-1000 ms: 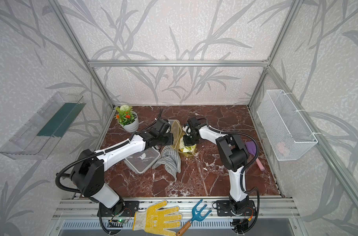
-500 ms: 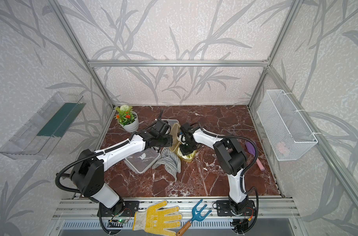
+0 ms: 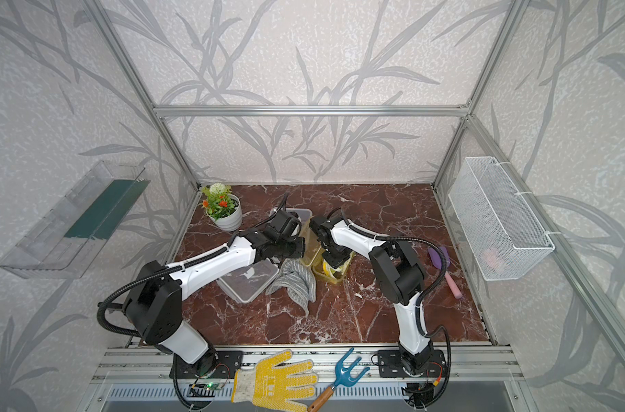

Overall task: Wipe the insides of the lunch boxes
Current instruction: Wipe the dirt inside the lunch box.

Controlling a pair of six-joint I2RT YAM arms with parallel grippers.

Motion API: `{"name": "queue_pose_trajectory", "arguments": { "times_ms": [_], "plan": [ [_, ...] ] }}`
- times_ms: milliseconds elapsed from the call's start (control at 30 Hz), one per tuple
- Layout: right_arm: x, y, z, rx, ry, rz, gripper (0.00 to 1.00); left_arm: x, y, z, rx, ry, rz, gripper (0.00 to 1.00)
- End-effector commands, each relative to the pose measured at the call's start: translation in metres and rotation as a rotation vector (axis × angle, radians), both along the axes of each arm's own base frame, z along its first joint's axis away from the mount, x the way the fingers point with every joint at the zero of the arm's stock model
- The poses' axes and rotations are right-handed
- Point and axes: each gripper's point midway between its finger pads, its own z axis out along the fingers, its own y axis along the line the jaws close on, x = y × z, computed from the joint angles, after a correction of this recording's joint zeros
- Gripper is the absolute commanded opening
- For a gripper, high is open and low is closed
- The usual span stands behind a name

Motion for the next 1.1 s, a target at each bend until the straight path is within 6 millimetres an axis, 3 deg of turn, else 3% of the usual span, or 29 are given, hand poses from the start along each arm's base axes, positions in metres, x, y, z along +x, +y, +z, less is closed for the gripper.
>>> {"name": "queue_pose_trajectory", "arguments": {
  "times_ms": [0, 100, 200, 433, 800, 1067],
  "plan": [
    [0.040, -0.035, 0.013, -0.186, -0.171, 0.027, 0.04, -0.007, 0.004, 0.008, 0.005, -0.001, -0.030, 0.07],
    [0.062, -0.018, 0.020, -0.049, -0.248, 0.002, 0.04, -0.009, 0.000, 0.006, -0.013, 0.012, -0.042, 0.07],
    [0.071, 0.004, 0.022, 0.158, -0.211, -0.046, 0.04, -0.009, 0.001, 0.009, -0.018, 0.008, -0.038, 0.07],
    [0.073, 0.040, 0.023, 0.378, -0.197, -0.048, 0.04, -0.005, 0.002, 0.012, -0.021, -0.013, -0.024, 0.07],
    [0.044, 0.098, 0.012, 0.742, -0.006, -0.087, 0.04, 0.003, -0.005, 0.014, -0.066, -0.035, -0.002, 0.07],
    [0.010, 0.113, 0.010, 0.855, 0.141, -0.062, 0.03, 0.005, -0.004, 0.021, -0.084, -0.069, 0.009, 0.07]
  ]
}}
